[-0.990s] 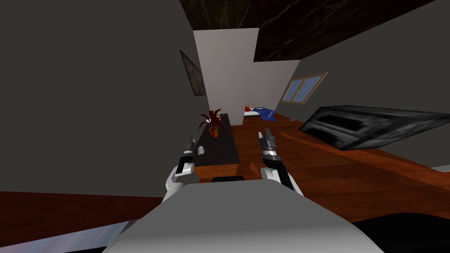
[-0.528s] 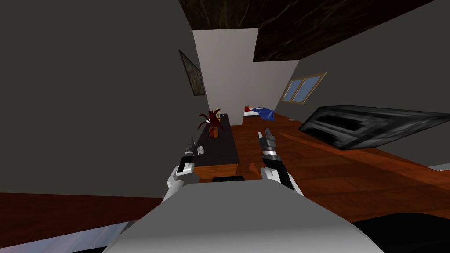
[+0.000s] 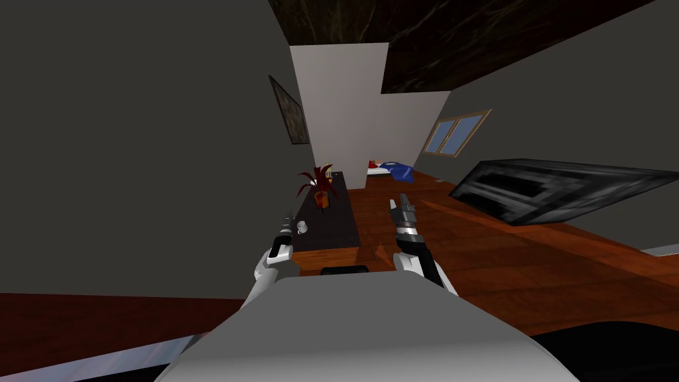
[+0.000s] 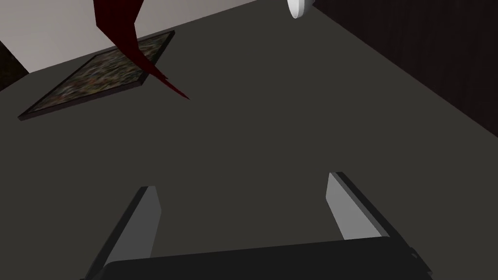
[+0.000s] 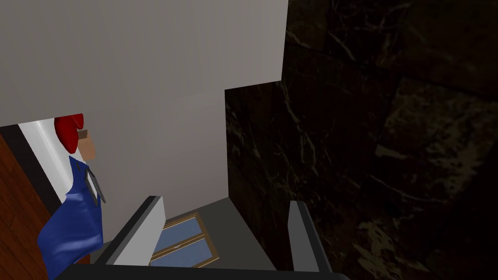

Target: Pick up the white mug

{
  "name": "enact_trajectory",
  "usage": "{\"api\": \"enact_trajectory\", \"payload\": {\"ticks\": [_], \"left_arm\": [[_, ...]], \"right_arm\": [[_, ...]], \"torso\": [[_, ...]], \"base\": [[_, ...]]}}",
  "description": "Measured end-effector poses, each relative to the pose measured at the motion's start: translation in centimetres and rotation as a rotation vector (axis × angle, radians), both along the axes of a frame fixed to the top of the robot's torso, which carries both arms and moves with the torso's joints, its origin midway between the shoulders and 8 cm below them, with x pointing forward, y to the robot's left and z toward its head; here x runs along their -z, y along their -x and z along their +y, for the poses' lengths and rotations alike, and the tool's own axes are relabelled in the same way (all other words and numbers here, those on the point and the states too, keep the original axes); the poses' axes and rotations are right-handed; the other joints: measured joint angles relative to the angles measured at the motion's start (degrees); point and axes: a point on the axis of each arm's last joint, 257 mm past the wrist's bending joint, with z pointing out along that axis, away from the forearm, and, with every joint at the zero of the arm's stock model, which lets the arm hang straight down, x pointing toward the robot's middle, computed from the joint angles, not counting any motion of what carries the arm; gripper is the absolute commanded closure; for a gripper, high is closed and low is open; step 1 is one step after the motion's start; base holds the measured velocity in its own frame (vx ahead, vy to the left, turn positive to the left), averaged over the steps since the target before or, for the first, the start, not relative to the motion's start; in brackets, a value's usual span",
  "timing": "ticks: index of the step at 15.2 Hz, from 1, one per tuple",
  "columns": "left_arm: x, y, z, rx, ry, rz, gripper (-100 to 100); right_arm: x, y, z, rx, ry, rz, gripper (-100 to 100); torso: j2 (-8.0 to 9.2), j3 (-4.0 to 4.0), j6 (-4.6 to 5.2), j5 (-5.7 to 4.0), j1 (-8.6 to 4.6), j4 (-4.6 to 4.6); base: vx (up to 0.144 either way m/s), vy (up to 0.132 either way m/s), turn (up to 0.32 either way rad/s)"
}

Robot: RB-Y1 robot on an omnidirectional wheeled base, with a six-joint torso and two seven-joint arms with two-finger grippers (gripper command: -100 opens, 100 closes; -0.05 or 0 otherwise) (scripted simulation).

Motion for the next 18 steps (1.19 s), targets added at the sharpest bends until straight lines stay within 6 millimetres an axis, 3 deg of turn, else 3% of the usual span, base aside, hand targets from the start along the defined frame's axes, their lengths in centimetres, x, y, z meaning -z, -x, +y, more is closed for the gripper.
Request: {"api": "enact_trajectory", "payload": {"ticks": [18], "left_arm": [[10.2, 0.1, 4.1, -0.084, 0.018, 0.245, -100]], "right_arm": [[0.0, 0.0, 0.0, 0.0, 0.0, 0.0, 0]], "torso": [[0.0, 0.0, 0.0, 0.0, 0.0, 0.0]], "base": [[-0.001, -0.008, -0.007]]}}
